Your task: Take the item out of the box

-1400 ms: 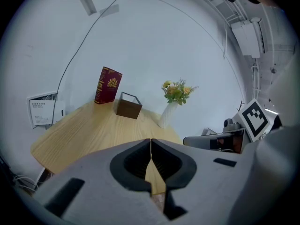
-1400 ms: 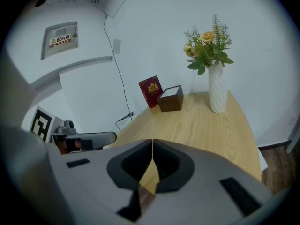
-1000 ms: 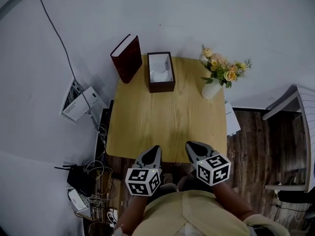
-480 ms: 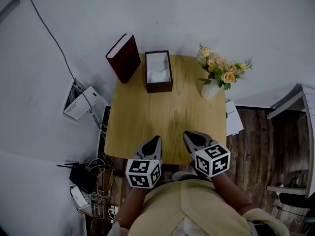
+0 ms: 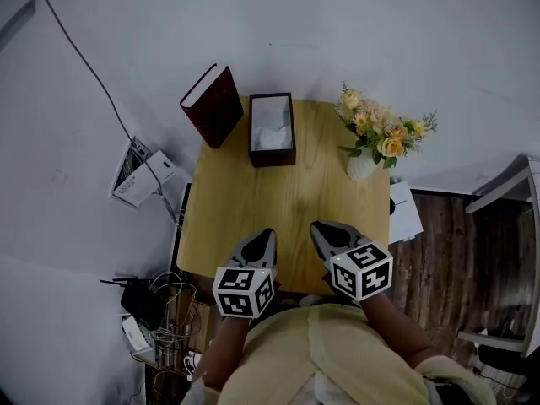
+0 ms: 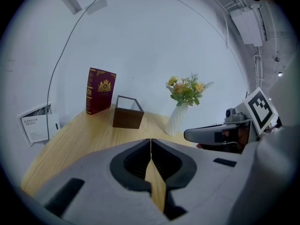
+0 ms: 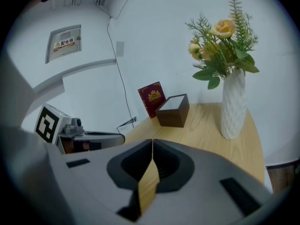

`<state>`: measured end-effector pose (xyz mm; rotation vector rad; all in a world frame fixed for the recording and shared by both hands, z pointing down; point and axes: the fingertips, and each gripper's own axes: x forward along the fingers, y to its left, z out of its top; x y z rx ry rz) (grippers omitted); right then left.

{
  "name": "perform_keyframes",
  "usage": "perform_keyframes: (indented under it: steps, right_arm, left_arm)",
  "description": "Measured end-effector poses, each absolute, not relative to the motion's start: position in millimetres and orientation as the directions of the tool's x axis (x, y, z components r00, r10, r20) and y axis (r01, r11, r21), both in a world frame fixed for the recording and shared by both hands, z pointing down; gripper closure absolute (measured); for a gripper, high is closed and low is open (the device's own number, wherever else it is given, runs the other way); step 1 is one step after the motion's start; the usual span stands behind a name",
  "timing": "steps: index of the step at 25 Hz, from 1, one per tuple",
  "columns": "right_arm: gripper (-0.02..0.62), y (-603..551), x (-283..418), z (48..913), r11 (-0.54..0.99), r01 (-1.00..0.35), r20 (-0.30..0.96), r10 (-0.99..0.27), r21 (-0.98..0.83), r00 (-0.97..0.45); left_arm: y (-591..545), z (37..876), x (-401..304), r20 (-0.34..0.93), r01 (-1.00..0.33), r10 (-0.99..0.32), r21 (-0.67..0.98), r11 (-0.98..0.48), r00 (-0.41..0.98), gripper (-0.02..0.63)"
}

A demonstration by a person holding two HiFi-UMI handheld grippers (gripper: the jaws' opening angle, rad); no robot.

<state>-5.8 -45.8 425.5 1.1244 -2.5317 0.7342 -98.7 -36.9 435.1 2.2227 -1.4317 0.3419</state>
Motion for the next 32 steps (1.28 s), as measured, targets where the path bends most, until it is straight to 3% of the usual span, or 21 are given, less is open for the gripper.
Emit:
perform_keyframes:
  steps: [7,15,32]
  right_arm:
    - [0.566,-55,-3,428,0.604,-0.723,0.433,-0.583,-0.335,-0.687]
    - [0.566,-71,-9,420,0.613,-0.715,0.422,-0.580,-0.336,-0.697]
    - [0.565,-148,-34,399,0.552,-0.781,0.447,-0.644,-0.291,-0.622]
  left_arm:
    - [-45,436,-93,0.462,-0.924,-0.800,0.188,-0.333,0.383,0.584]
    - [-58,425,-88,0.441,-0.902,-0.787,0.253,-0.351,0.430,0.584]
    - [-165,399,-103,0.456,-0.823,-0.705,0.121,-0.556,0.543,0.584]
